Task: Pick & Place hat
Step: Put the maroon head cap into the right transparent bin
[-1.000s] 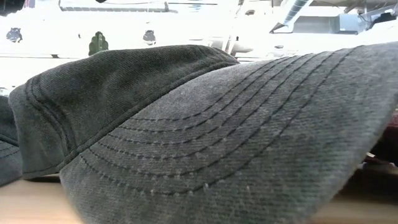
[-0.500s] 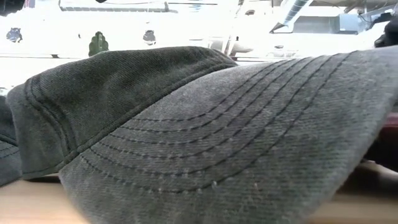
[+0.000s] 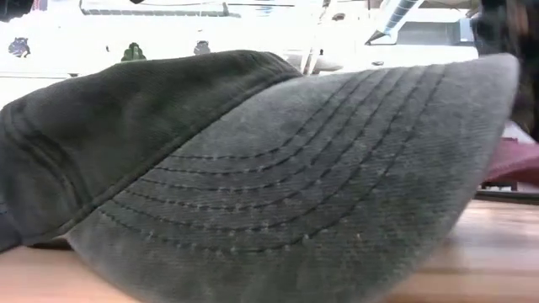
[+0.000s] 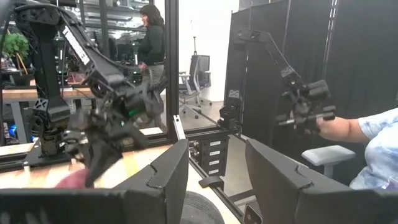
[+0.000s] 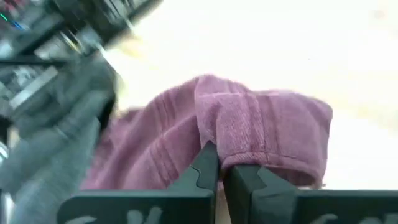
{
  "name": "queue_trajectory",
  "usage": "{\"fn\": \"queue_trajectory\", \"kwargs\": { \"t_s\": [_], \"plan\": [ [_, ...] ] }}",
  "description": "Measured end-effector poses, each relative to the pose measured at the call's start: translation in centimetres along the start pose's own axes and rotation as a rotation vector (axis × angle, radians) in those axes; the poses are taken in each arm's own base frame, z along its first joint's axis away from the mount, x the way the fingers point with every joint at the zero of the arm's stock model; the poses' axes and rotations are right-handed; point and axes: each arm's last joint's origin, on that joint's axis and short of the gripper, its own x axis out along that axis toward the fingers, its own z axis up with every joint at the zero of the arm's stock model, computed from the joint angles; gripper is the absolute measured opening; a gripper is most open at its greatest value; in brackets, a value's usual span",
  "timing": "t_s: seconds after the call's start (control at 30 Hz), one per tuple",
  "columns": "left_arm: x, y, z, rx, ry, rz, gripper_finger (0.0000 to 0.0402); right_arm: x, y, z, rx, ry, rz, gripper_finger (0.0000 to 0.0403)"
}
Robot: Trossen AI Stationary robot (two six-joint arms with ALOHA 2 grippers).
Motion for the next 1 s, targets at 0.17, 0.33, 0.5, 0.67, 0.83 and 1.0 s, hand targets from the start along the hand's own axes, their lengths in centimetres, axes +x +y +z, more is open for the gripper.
{"fn": "queue_trajectory", "kwargs": {
  "t_s": [0.17,0.33,0.5,0.67,0.83,1.0],
  "plan": [
    [0.0,0.0,0.1,-0.001,-0.006,0.000,0.0156,-2.1,1.8,3.9,-0.085,-0.192,0.023,0.0002],
    [0.0,0.0,0.1,0.020,-0.011,0.000,0.0156,-4.4,3.7,8.1,-0.186,-0.358,0.014,0.0001],
    [0.5,0.2,-0.3,0.049,-0.025,0.009,0.0156,-6.4,5.5,11.4,-0.263,-0.439,-0.008,0.0001],
    [1.7,1.2,-1.6,0.051,-0.070,0.060,0.0156,-7.7,7.2,14.1,-0.337,-0.477,-0.030,0.0001],
    [3.5,3.2,-3.3,-0.041,-0.047,0.137,0.0156,-8.8,8.6,16.3,-0.388,-0.499,-0.032,0.0000],
    [6.8,5.6,-5.0,-0.172,-0.009,0.217,0.0156,-9.2,9.5,18.0,-0.431,-0.513,0.027,0.0000]
  ]
}}
